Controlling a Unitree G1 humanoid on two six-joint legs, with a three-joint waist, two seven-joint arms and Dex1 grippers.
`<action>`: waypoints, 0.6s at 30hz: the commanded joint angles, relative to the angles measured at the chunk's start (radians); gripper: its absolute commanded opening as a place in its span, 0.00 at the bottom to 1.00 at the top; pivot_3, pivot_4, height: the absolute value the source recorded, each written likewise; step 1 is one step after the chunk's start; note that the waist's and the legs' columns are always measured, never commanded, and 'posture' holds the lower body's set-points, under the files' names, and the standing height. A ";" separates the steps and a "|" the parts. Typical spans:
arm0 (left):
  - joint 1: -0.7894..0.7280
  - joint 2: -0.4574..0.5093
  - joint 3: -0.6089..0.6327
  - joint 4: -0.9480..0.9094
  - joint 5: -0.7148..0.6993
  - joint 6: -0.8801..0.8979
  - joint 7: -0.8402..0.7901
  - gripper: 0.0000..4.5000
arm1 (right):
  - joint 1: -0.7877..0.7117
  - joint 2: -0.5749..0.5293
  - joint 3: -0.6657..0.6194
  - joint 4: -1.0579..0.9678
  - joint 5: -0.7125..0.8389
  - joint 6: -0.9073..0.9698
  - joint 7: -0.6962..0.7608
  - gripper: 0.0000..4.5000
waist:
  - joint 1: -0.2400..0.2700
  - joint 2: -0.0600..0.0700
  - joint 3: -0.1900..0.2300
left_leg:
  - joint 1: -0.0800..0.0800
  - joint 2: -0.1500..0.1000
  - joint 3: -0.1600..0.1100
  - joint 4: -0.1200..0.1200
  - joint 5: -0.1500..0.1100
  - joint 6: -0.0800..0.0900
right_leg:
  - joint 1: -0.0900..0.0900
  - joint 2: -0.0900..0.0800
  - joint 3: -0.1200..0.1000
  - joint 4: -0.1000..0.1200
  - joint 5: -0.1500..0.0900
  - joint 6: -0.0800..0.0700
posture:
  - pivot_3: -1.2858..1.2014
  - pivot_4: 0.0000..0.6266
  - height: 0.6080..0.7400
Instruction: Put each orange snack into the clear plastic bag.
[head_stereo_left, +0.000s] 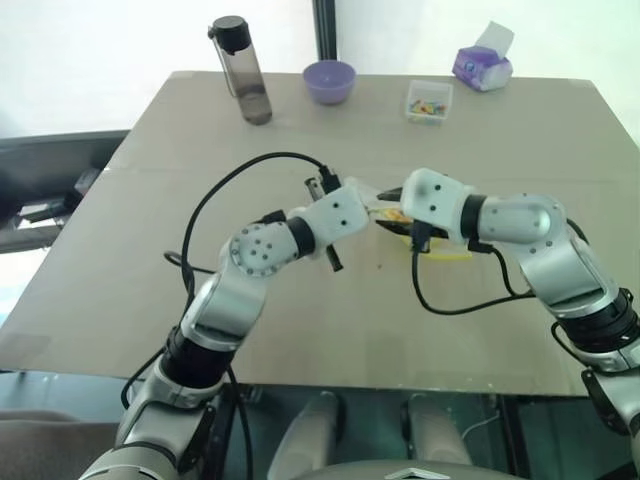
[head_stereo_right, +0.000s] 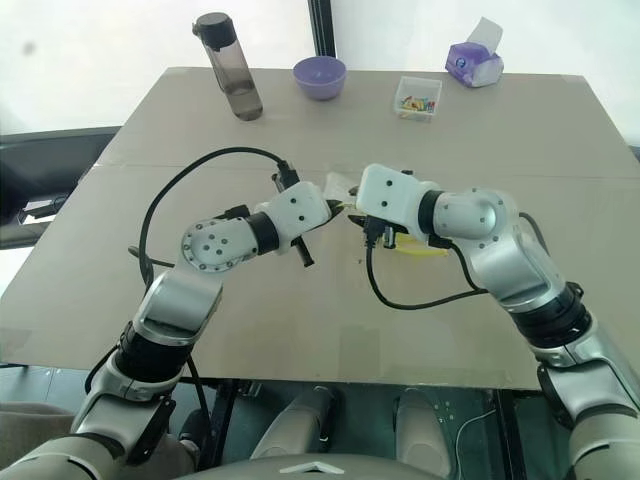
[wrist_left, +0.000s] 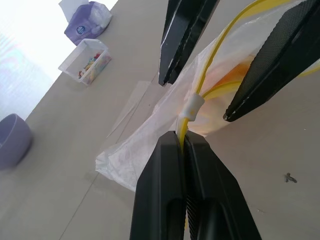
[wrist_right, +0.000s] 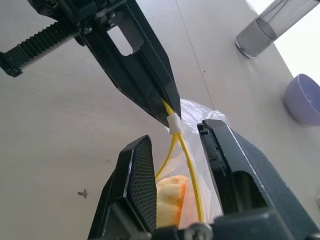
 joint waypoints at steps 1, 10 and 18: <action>-0.020 -0.002 -0.006 -0.055 -0.003 -0.003 0.003 0.00 | -0.007 -0.003 -0.027 -0.036 -0.005 -0.014 0.003 0.38 | 0.000 0.000 0.000 | 0.000 0.000 0.000 0.000 0.000 0.000 | 0.000 0.000 0.000 0.000 0.000 0.000 | 0.52 0.24 0.99; -0.017 0.000 -0.009 -0.057 -0.001 -0.001 0.005 0.00 | -0.008 0.004 -0.023 -0.041 -0.008 -0.009 0.006 0.02 | 0.000 0.000 0.000 | 0.000 0.000 0.000 0.000 0.000 0.000 | 0.000 0.000 0.000 0.000 0.000 0.000 | 0.52 0.24 0.99; -0.012 0.011 -0.004 -0.052 0.003 -0.007 0.005 0.00 | 0.002 -0.001 -0.031 -0.039 -0.017 -0.008 0.002 0.02 | 0.000 0.000 0.000 | 0.000 0.000 0.000 0.000 0.000 0.000 | 0.000 0.000 0.000 0.000 0.000 0.000 | 0.52 0.24 0.99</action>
